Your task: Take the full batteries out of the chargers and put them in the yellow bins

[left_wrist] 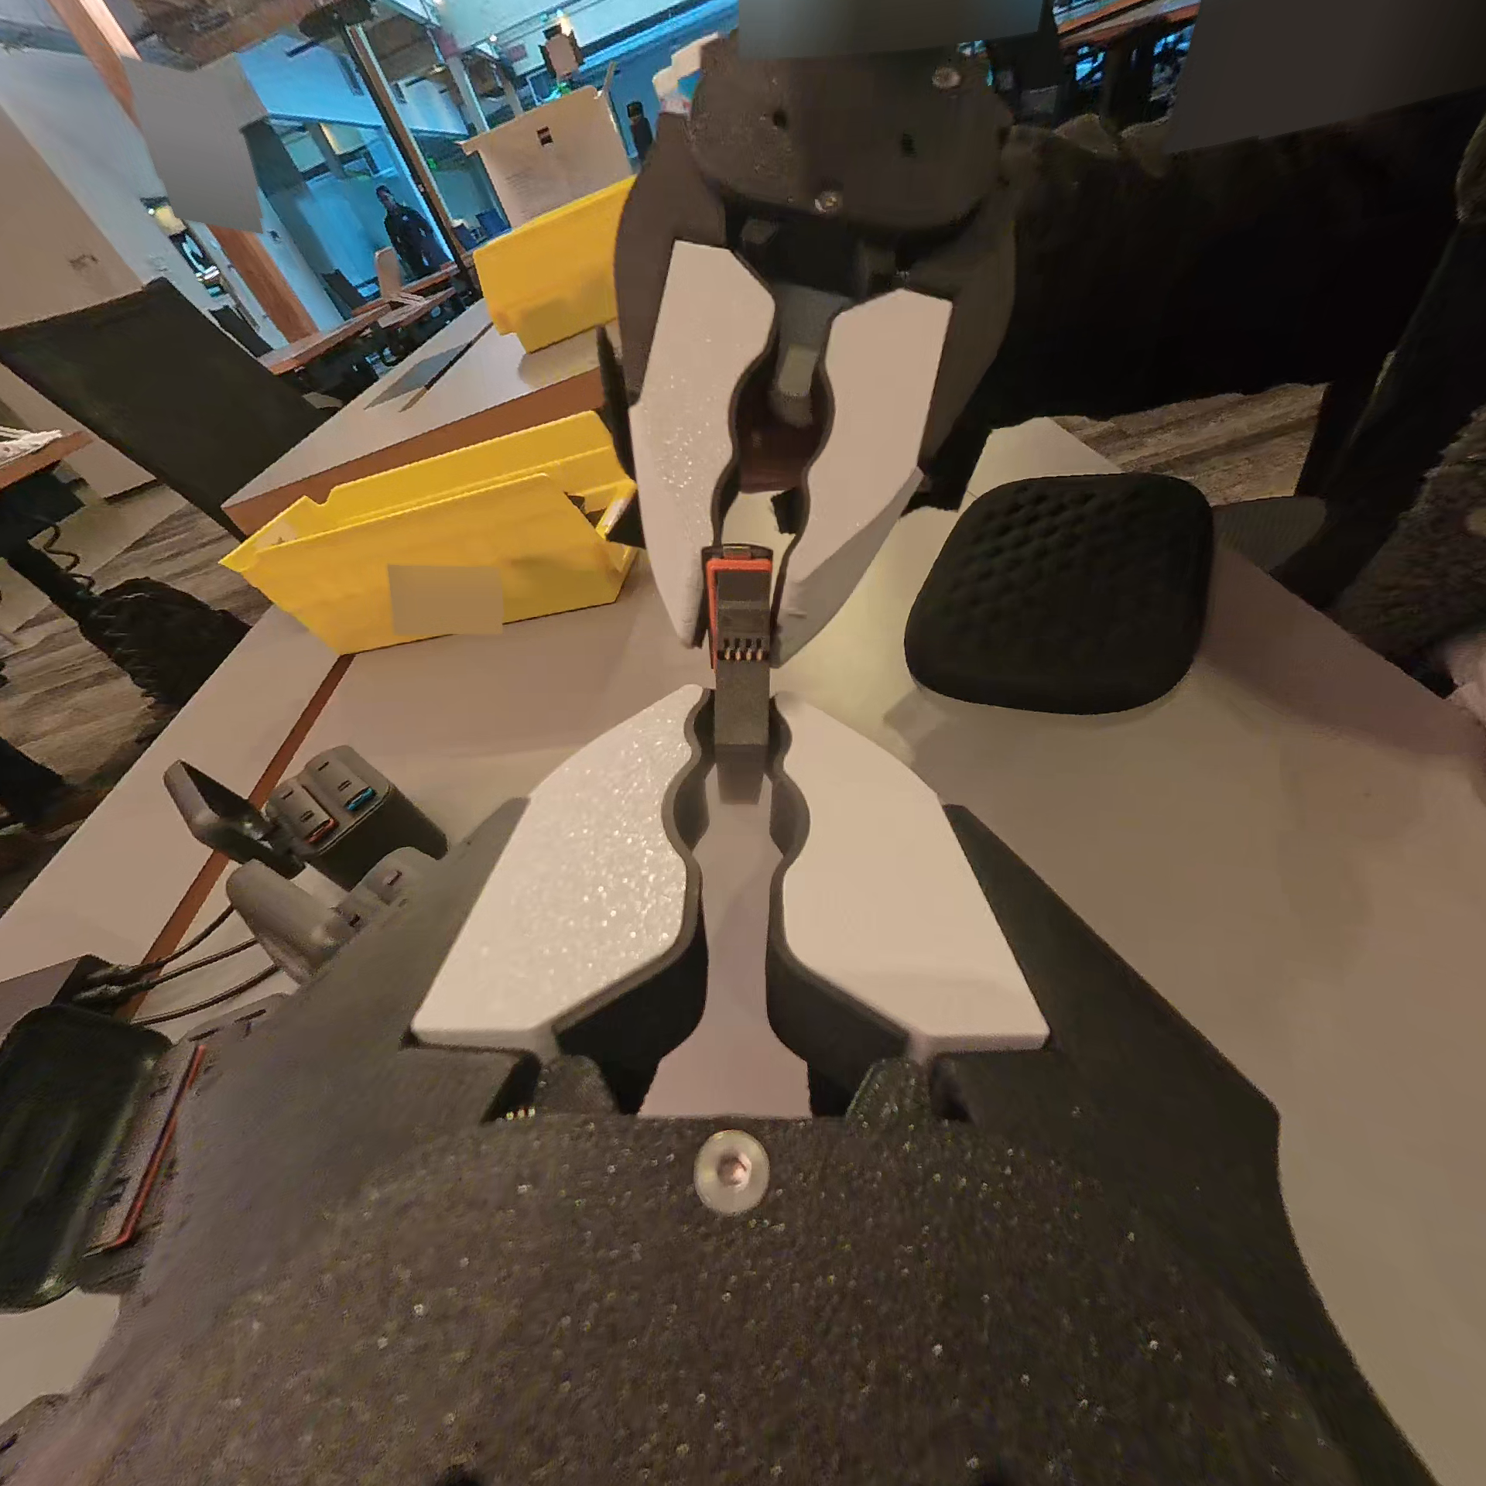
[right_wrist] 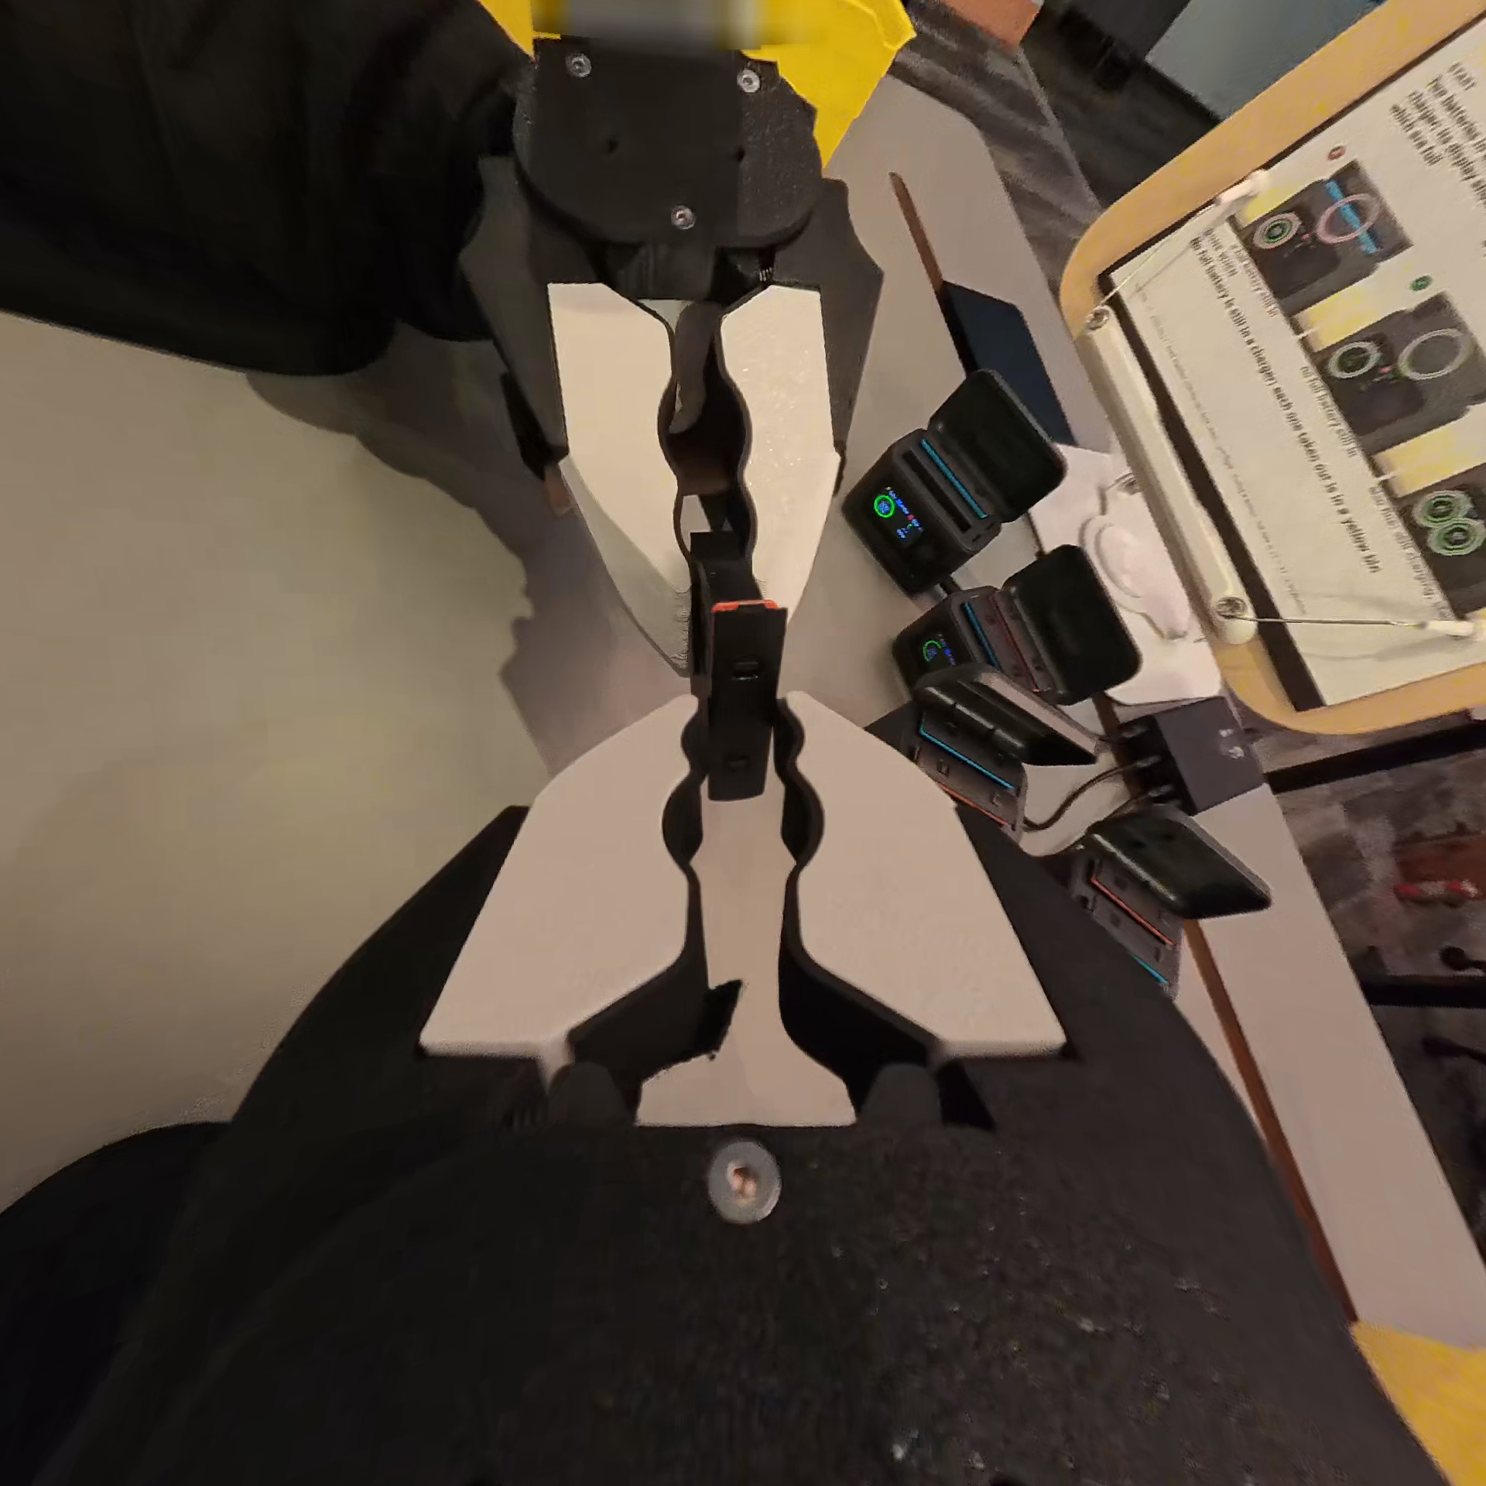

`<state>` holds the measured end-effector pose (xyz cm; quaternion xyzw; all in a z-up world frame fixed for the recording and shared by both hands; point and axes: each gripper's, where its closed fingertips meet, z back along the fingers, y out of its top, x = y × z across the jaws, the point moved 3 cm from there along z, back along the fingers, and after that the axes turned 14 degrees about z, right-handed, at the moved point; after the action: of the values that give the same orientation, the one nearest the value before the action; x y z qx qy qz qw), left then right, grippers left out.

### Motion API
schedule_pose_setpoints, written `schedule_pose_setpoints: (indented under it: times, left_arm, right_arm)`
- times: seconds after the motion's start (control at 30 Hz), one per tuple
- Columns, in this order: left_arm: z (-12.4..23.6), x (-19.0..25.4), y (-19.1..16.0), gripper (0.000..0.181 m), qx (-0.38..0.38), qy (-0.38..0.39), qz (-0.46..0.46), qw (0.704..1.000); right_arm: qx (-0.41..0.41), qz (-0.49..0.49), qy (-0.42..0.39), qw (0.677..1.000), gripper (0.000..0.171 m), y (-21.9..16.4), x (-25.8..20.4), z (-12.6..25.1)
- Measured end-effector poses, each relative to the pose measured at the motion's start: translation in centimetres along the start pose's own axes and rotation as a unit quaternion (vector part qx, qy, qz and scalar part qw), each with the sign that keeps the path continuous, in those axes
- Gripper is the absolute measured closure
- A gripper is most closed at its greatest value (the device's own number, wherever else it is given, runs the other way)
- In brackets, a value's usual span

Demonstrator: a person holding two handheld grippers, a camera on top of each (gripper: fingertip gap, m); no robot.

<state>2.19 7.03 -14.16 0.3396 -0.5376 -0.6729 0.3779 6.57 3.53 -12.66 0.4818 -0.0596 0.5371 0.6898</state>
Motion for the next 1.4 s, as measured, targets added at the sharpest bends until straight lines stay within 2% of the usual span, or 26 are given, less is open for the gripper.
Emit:
schedule_pose_setpoints:
  times: [0.13, 0.2, 0.23, 0.43, 0.57, 0.73, 0.93, 1.13, 1.4]
  left_arm:
    - [-0.6, 0.2, -0.4, 0.169, -0.006, -0.004, 0.011, 1.000]
    - [-0.6, -0.6, -0.8, 0.150, -0.013, 0.009, 0.035, 0.999]
    - [-0.4, -1.2, -1.0, 0.146, -0.016, 0.021, 0.047, 0.999]
    - [2.9, -6.5, -0.5, 0.163, 0.021, 0.183, 0.047, 0.982]
    - [5.7, -9.5, -0.7, 0.165, 0.045, 0.275, 0.051, 0.959]
    - [9.8, -12.4, -1.7, 0.163, 0.073, 0.361, 0.073, 0.927]
    - [14.3, -14.4, -2.3, 0.163, 0.102, 0.442, 0.095, 0.886]
    - [16.8, -15.5, -3.2, 0.162, 0.102, 0.483, 0.111, 0.862]
    - [17.7, -16.5, -5.2, 0.150, 0.079, 0.489, 0.151, 0.855]
  right_arm:
    - [-0.014, 0.007, -0.010, 1.000, 0.157, -0.5, -0.4, 0.9]
    - [-0.043, 0.020, -0.017, 0.999, 0.157, -1.6, 0.5, 2.5]
    - [-0.062, 0.024, -0.024, 0.998, 0.157, -2.4, 1.4, 3.8]
    - [-0.223, 0.046, -0.101, 0.968, 0.157, -9.3, 11.3, 13.7]
    - [-0.323, 0.030, -0.108, 0.940, 0.157, -16.3, 17.1, 16.9]
    - [-0.414, 0.019, -0.089, 0.906, 0.157, -25.0, 20.4, 16.4]
    - [-0.448, -0.004, -0.076, 0.891, 0.157, -32.6, 21.3, 13.7]
    - [-0.452, -0.017, -0.025, 0.891, 0.157, -35.6, 19.9, 10.8]
    - [-0.447, -0.040, 0.030, 0.893, 0.156, -36.7, 18.4, 9.8]
